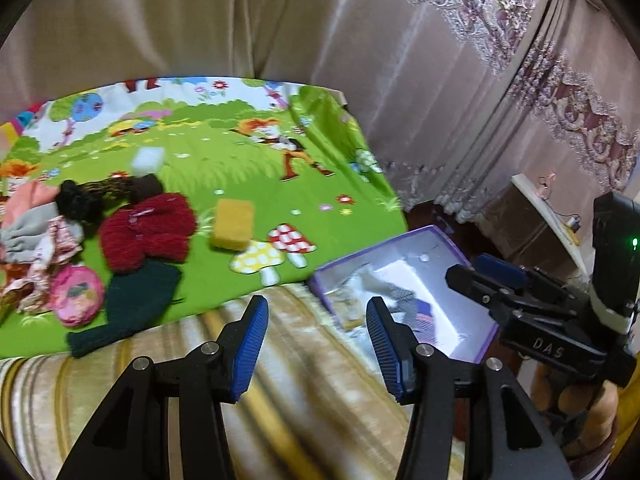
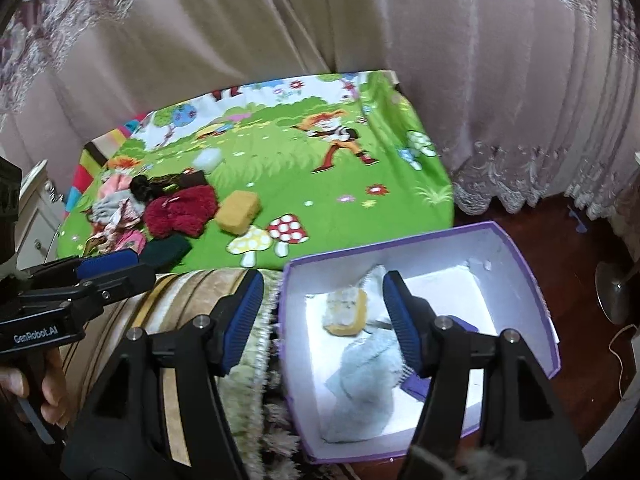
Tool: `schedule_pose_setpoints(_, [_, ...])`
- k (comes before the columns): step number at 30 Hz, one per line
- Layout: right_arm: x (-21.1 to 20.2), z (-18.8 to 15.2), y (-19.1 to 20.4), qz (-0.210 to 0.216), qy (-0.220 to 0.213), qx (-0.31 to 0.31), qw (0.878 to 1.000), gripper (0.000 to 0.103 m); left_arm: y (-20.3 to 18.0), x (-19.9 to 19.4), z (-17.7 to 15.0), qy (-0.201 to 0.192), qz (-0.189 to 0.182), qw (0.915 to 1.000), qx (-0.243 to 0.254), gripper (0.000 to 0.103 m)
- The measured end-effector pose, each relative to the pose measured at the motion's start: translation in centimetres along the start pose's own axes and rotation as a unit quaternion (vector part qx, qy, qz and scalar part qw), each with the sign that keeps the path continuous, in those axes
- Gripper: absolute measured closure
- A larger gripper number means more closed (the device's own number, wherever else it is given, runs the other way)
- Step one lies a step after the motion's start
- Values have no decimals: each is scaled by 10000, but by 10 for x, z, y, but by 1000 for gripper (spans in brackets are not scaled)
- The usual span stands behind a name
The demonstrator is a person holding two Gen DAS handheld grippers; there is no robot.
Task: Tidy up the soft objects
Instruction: 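Carry the sponge and towel into the white box and open both tools, then move both open tools back over the remaining items on the mat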
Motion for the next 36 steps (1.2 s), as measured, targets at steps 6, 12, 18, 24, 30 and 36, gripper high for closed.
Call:
schedule_pose_setpoints(6, [17,8,24,162,160,-101,9997,37,50,-10,-7,-18,232,9992,-324,51])
schedule_pose_setpoints(12, [32,16,53,268,289,-369,9985,37,104,-21,-12,-80,689,9952,-697,51])
schedule_pose_setpoints(18, [49,24,76,472,394,-513,9968,37,145,-26,-14,-89,849,9905,-1082,50])
schedule_pose_setpoints(24, [65,32,93,560,480,-612,9954,37,167,-26,-15,-67,918,9879,-1246,50])
schedule_pose_setpoints(30, [86,39,115,663,647,-878,9918,34,188,-19,-14,70,978,9848,-1434,51])
schedule_pose_setpoints(36, [114,46,141,832,825,-1200,9858,32,207,-2,-14,340,1017,9799,-1681,50])
Point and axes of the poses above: each gripper's, at about its wrist camera, not at the fingertips, and x roughly the way its jaws point, y to its left, z to its top, the point moved 5 cm from there along x, roughly the way its jaws point, and after that the axes turned 9 degrees about z, right-handed, at the moved point
